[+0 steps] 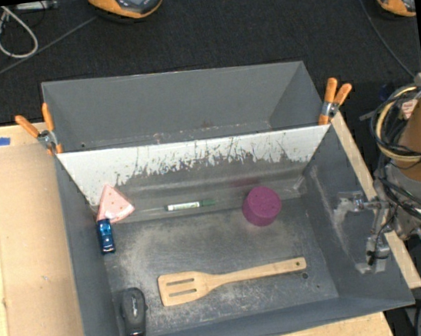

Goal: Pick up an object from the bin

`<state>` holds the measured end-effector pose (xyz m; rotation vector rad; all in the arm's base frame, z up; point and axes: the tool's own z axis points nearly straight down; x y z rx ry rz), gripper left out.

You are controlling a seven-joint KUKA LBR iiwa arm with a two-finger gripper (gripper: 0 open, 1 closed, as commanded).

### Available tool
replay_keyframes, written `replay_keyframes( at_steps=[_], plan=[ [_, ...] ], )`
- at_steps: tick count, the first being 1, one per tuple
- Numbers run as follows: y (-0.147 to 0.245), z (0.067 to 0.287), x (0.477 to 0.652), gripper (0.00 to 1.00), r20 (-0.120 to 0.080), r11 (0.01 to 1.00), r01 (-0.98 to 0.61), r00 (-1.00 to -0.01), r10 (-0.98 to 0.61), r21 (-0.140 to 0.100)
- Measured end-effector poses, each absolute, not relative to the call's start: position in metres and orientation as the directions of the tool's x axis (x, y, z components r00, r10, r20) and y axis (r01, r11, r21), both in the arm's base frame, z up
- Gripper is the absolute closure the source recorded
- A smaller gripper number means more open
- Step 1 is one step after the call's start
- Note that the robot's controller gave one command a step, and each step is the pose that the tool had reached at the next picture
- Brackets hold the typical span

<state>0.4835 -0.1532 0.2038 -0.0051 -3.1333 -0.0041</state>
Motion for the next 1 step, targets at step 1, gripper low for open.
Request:
replay_keyframes(
  at_steps=[1],
  plan=[
    [-0.1521,0.2081,0.4851,0.0,0.002,1.0,-0.002,-1.0,-0.002,0.001]
  ],
)
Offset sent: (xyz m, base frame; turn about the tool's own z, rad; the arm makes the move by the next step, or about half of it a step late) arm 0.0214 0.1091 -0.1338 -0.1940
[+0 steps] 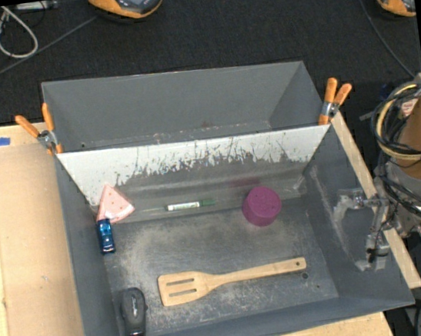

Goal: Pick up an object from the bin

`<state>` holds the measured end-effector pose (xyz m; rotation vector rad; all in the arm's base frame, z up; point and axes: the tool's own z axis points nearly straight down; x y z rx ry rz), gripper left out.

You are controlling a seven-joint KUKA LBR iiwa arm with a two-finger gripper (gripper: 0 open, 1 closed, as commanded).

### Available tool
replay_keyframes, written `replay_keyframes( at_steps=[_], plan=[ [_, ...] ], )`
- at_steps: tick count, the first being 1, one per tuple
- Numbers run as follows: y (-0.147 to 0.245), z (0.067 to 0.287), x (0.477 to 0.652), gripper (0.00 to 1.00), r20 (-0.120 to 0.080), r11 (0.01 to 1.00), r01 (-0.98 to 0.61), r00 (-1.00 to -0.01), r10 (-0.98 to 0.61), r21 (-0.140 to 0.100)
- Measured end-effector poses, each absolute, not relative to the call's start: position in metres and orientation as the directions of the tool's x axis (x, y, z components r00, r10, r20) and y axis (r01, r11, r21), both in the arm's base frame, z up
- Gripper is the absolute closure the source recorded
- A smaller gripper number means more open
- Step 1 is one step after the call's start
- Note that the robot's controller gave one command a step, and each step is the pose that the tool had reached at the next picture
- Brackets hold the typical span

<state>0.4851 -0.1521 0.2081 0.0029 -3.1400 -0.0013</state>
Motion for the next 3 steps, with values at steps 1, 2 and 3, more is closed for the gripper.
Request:
replay_keyframes(
  at_steps=[1,2,3],
  plan=[
    [-0.083,0.119,0.498,0.0,0.0,0.992,-0.123,-0.992,-0.123,0.001],
    [-0.044,0.158,0.476,0.0,-0.005,0.984,-0.179,-0.984,-0.179,-0.004],
    [0.001,0.106,0.509,0.0,0.007,0.995,-0.098,-0.995,-0.098,0.004]
  ],
)
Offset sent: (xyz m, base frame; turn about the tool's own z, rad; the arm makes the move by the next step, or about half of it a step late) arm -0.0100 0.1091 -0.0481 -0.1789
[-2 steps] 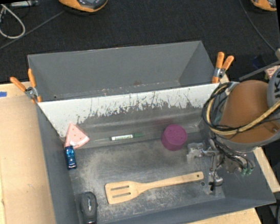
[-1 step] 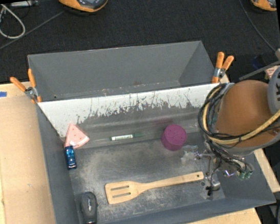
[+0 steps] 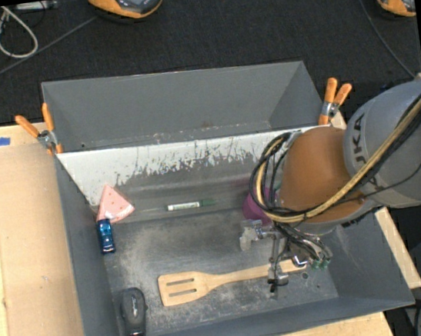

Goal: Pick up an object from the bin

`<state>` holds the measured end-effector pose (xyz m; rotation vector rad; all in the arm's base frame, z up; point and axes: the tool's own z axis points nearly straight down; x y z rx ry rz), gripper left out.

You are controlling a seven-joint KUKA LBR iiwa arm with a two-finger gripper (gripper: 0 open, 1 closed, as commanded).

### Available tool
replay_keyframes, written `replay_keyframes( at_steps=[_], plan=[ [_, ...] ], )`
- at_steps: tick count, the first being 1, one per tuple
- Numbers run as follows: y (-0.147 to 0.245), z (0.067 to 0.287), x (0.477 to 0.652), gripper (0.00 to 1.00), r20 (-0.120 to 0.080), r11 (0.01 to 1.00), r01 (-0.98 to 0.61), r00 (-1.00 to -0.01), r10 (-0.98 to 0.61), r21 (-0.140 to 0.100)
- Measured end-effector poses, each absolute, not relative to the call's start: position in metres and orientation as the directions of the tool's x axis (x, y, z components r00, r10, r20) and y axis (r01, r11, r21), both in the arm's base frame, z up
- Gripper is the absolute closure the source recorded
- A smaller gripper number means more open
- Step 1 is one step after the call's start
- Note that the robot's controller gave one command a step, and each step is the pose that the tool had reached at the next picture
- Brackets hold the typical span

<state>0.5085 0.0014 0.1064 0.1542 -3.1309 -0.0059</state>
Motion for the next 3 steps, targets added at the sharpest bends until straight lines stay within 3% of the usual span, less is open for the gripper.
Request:
replay_keyframes(
  at_steps=[1,2,3],
  plan=[
    [0.045,0.068,0.517,0.0,-0.007,0.985,-0.172,-0.985,-0.172,-0.002],
    [0.072,0.069,0.504,1.0,0.003,1.0,0.008,-1.0,0.008,0.001],
    [0.072,0.069,0.504,1.0,0.003,1.0,0.007,-1.0,0.007,0.001]
  ],
)
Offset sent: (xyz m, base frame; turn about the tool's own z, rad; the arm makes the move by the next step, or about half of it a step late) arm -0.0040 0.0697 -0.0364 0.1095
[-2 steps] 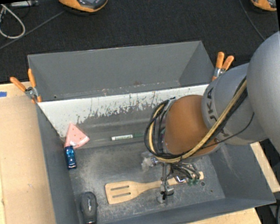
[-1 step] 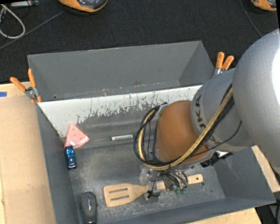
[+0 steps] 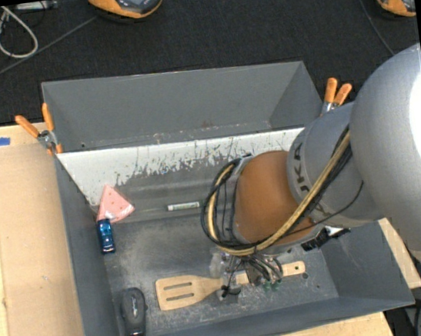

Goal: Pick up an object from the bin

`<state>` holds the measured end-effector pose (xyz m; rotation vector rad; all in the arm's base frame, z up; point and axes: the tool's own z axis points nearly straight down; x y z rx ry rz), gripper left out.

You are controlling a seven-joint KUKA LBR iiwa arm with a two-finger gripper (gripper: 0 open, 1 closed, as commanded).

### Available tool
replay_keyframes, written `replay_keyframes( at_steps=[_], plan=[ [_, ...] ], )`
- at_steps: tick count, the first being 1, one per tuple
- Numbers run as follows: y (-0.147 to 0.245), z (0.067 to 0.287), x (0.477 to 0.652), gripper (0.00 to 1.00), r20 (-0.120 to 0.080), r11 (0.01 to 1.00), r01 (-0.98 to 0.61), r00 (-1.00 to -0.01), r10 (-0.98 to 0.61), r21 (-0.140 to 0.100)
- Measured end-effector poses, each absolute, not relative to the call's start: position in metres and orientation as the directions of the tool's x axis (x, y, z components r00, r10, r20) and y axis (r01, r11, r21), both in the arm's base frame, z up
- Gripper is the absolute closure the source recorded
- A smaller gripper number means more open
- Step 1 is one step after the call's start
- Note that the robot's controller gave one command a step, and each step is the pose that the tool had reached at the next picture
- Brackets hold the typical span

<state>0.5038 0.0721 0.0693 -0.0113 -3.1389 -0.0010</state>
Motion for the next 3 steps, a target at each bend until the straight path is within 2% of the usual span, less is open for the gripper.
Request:
replay_keyframes(
  at_steps=[3],
  plan=[
    [0.071,0.145,0.501,1.0,0.012,1.0,0.005,-1.0,0.005,0.001]
  ],
)
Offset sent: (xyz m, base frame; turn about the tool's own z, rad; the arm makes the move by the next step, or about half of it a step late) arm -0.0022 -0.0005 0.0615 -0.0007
